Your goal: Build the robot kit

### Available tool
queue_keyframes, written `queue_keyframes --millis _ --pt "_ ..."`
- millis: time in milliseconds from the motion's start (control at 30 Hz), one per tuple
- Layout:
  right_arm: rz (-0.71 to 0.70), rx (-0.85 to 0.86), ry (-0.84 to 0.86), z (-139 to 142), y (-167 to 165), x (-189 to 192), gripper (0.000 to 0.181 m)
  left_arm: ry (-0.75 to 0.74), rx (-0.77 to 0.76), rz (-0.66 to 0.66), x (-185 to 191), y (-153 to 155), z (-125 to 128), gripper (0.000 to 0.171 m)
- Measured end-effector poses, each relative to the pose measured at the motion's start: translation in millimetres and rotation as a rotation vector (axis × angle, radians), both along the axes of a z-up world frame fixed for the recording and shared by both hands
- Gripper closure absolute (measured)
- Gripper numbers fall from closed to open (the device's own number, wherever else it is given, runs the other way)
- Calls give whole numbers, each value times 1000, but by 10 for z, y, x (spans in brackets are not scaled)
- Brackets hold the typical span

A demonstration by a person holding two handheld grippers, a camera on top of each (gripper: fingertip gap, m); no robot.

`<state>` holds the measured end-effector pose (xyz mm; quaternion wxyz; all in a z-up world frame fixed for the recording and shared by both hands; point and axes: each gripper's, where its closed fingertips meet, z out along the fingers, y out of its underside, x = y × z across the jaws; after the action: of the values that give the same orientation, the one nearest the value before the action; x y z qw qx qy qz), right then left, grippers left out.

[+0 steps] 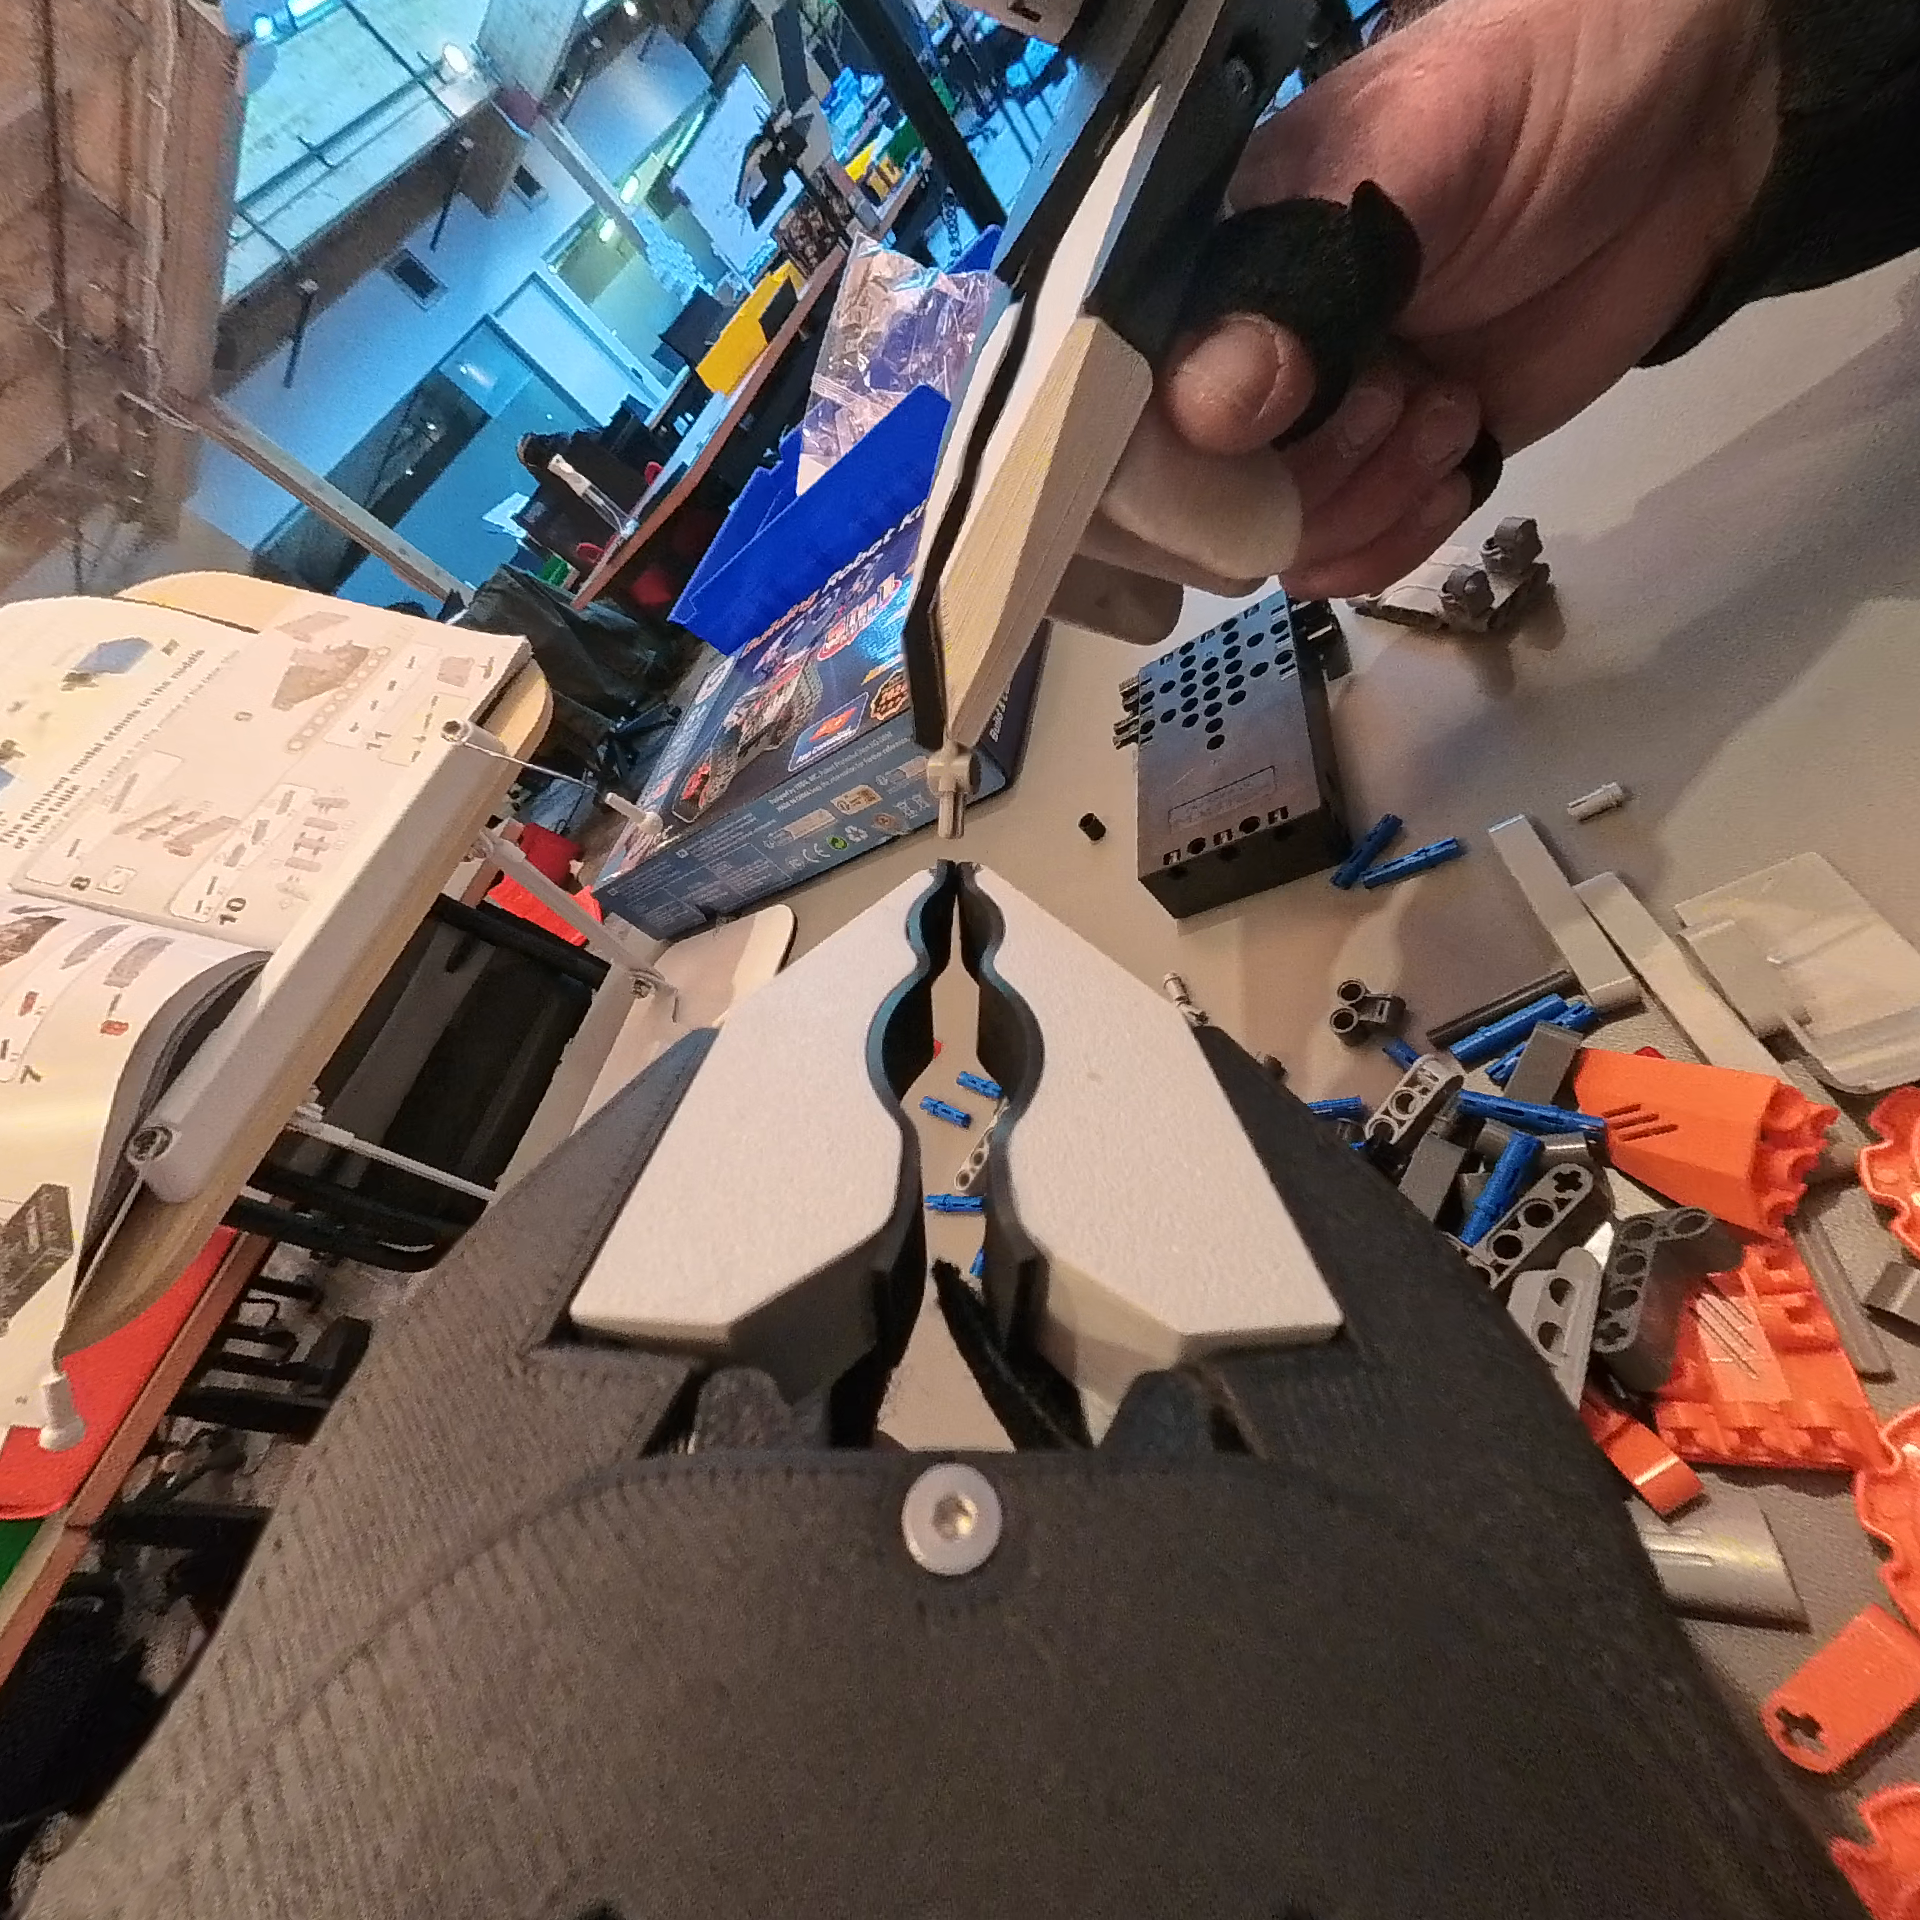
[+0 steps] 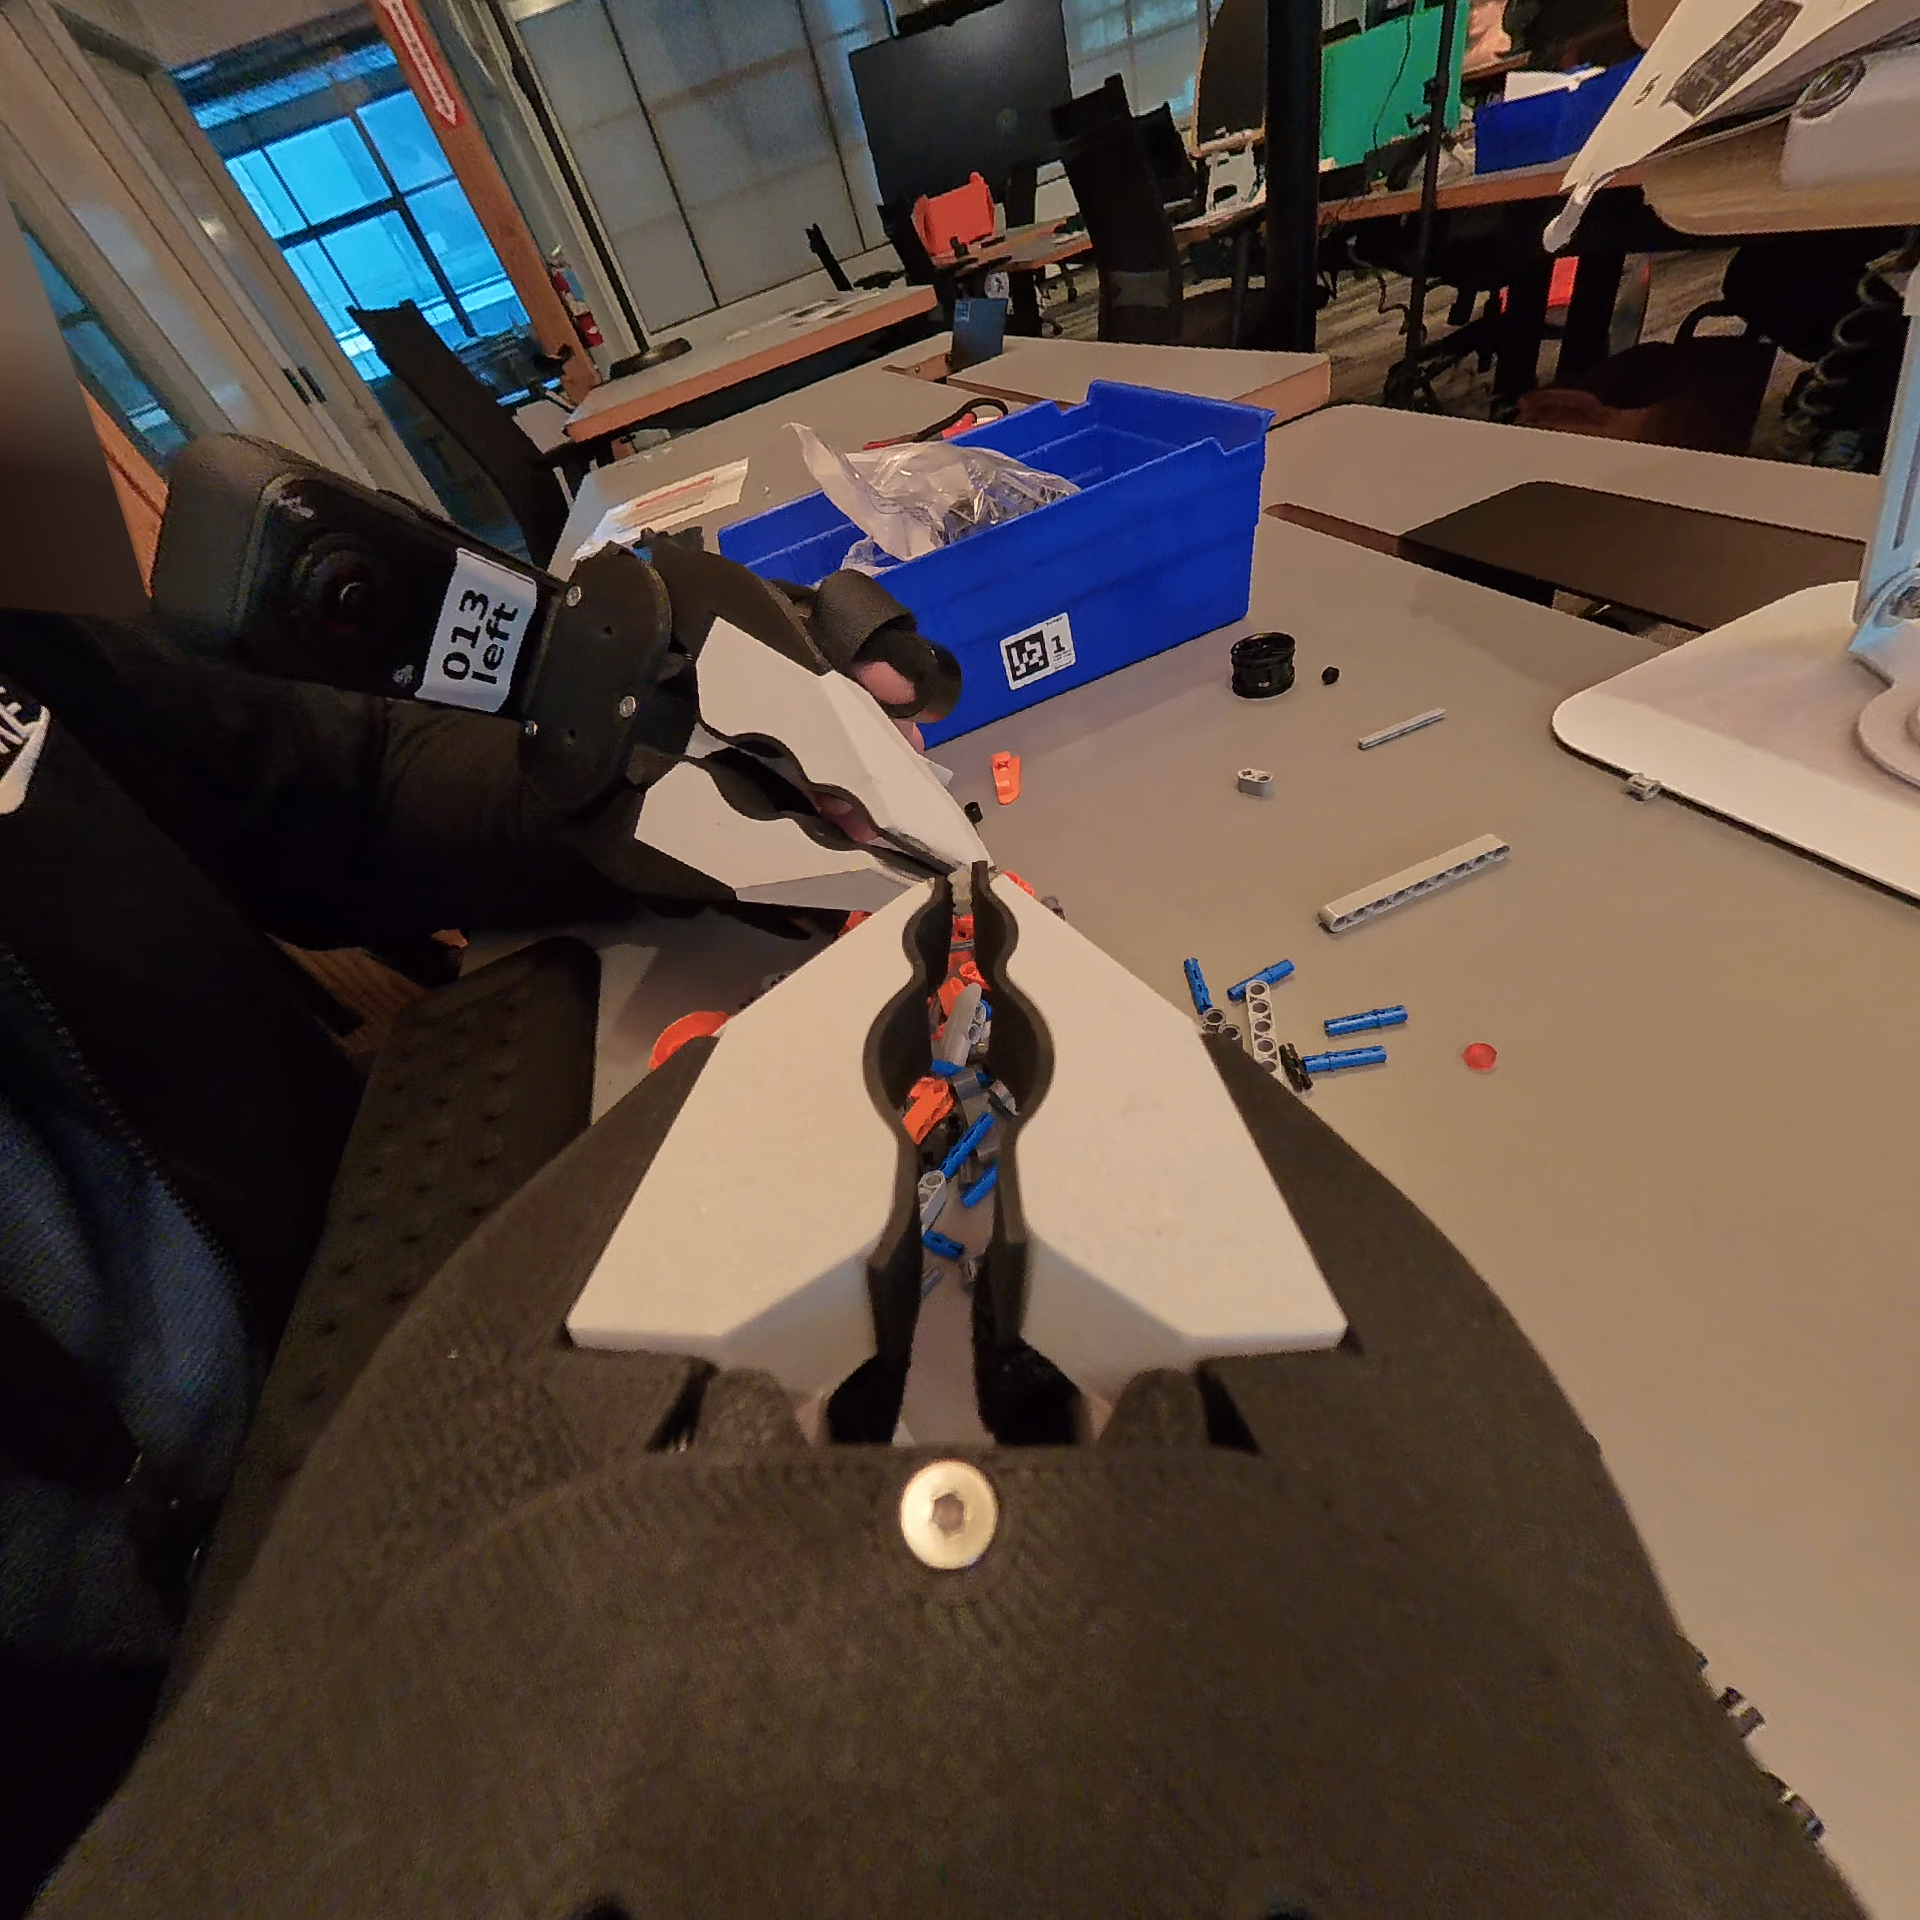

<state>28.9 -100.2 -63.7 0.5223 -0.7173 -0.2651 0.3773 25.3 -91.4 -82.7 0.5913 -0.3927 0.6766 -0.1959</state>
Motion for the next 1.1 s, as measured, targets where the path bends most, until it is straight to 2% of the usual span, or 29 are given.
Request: queue_keyframes --millis 1100 --pt "-43 38 4 76 10 200 179 69 -95 0 10 47 -165 171"
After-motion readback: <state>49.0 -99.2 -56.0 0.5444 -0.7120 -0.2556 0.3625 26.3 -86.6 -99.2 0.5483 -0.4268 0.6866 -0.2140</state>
